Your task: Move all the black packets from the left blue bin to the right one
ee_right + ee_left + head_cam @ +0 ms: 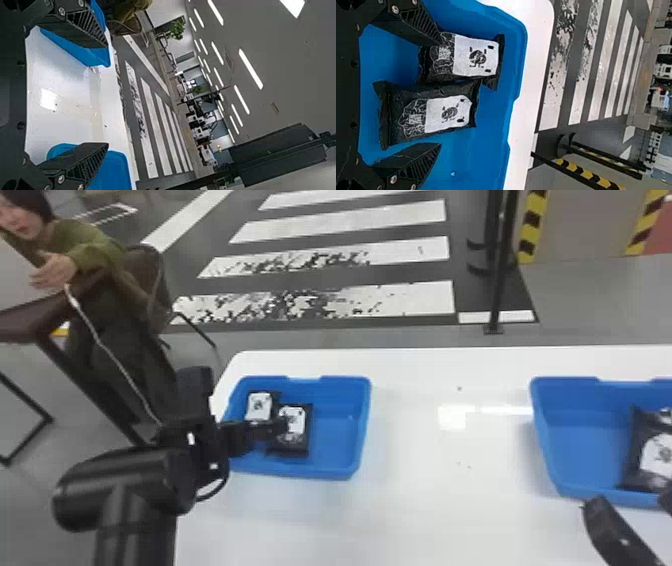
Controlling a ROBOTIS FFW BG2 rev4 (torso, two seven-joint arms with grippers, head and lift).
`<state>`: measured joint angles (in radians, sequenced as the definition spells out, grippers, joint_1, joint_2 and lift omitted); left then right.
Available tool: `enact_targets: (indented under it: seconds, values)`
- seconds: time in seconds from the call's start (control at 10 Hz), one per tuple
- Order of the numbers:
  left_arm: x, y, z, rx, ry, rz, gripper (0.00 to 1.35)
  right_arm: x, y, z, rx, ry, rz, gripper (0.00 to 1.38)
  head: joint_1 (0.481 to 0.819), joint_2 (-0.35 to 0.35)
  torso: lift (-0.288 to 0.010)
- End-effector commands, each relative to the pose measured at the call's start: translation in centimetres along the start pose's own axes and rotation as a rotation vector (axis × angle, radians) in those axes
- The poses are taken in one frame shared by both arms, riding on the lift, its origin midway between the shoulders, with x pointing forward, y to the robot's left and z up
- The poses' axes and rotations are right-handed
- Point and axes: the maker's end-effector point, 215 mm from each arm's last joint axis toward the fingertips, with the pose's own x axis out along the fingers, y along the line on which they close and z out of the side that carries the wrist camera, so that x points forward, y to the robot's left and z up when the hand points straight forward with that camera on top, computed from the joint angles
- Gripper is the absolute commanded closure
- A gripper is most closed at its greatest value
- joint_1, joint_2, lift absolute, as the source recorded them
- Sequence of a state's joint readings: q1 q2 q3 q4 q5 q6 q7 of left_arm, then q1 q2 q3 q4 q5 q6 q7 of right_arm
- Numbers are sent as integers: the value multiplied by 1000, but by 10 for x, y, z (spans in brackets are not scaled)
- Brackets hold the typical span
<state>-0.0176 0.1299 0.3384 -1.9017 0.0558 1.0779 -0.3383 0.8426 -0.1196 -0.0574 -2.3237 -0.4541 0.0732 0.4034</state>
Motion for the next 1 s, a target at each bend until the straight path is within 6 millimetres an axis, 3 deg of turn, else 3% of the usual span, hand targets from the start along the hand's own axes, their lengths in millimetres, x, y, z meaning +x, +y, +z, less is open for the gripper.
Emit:
enact_targets:
  seconds: [0.0,0.3,0.4,0.5,0.6,0.7,0.8,0.9]
  values:
    - [14,-3,-8,-20,37,-12,140,1,0,-3,13,3,3,147,695,272,-140]
    - [32,-8,-24,-49,88,-28,140,4,2,-10,31,15,17,147,695,264,-140]
    - [50,-13,-26,-63,85,-56,140,6,2,-10,29,13,20,147,695,263,-140]
    - [58,-23,-29,-65,95,-84,214,10,4,-12,34,16,34,147,695,260,-140]
    - [63,-22,-31,-70,96,-87,618,11,3,-16,36,22,43,147,695,249,-140]
    - [66,-15,-35,-94,81,-78,935,12,4,-18,40,26,46,147,695,242,-140]
    - [66,-14,-34,-87,60,-81,1134,12,3,-18,40,25,44,147,695,245,-140]
    - [65,-19,-27,-78,15,-106,1208,12,4,-19,46,28,46,147,695,248,-140]
